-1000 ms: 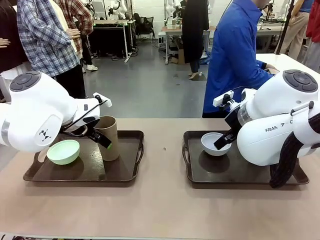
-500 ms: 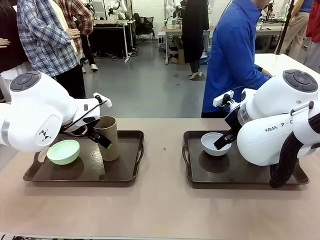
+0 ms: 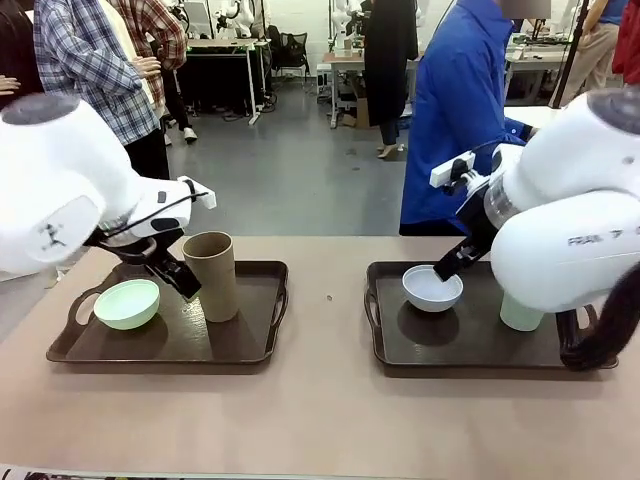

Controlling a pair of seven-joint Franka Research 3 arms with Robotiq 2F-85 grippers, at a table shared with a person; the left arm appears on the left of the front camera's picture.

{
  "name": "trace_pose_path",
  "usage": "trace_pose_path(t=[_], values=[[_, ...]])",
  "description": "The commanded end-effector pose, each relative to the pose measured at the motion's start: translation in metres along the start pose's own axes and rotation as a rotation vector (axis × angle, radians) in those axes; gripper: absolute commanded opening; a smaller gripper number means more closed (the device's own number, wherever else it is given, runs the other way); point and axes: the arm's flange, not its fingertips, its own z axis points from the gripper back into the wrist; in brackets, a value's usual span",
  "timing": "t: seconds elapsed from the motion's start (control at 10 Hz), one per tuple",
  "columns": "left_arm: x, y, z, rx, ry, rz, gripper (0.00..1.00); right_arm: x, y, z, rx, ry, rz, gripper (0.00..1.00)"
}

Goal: Set up a tray with a mat and arrange the tableware.
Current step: Pick up the Picnic Bowl and Reusable plastic cup from the Handle tray in front of the human's position and hold them in the air.

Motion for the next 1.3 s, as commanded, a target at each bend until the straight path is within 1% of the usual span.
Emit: trace_pose_path(t=[0.0,0.1,0.2,0.3,0.4,0.5,0.6,0.8,0.9,1.0,1.1,1.2], values=[[-0.046,-0.023,0.048,-0.088,0.021,0.002,1.00,-0.080,0.025,0.047,0.062,0.220,-0.073,1.00],[-0.061,-0.029,0.048,-0.141,0.019,0.007,1.00,-0.115,0.018,0.051,0.111,0.314,-0.150,1.00],[-0.079,-0.035,0.050,-0.120,0.017,0.053,1.00,-0.145,0.015,0.049,0.153,0.340,-0.254,1.00],[-0.098,-0.041,0.050,-0.092,0.051,0.085,1.00,-0.175,0.020,0.044,0.177,0.386,-0.313,1.00],[-0.112,-0.046,0.048,-0.067,0.054,0.123,1.00,-0.196,0.027,0.040,0.174,0.412,-0.327,1.00],[-0.114,-0.046,0.047,-0.030,0.026,0.109,1.00,-0.196,0.027,0.037,0.092,0.330,-0.271,1.00],[-0.039,-0.028,0.085,-0.104,0.045,0.049,1.00,-0.077,-0.003,0.070,0.169,0.433,-0.254,1.00],[-0.039,-0.028,0.085,-0.104,0.045,0.049,1.00,-0.077,-0.003,0.070,0.169,0.433,-0.254,1.00],[-0.042,-0.027,0.090,-0.086,0.041,0.061,1.00,-0.079,-0.007,0.078,0.152,0.423,-0.268,1.00],[-0.029,0.000,0.082,-0.248,0.027,0.166,1.00,-0.070,-0.030,0.074,0.291,0.418,-0.316,1.00],[-0.029,0.022,0.082,-0.414,0.000,0.226,1.00,-0.074,-0.058,0.080,0.387,0.391,-0.382,1.00],[-0.035,0.038,0.090,-0.453,-0.018,0.279,1.00,-0.084,-0.079,0.088,0.478,0.349,-0.438,1.00]])
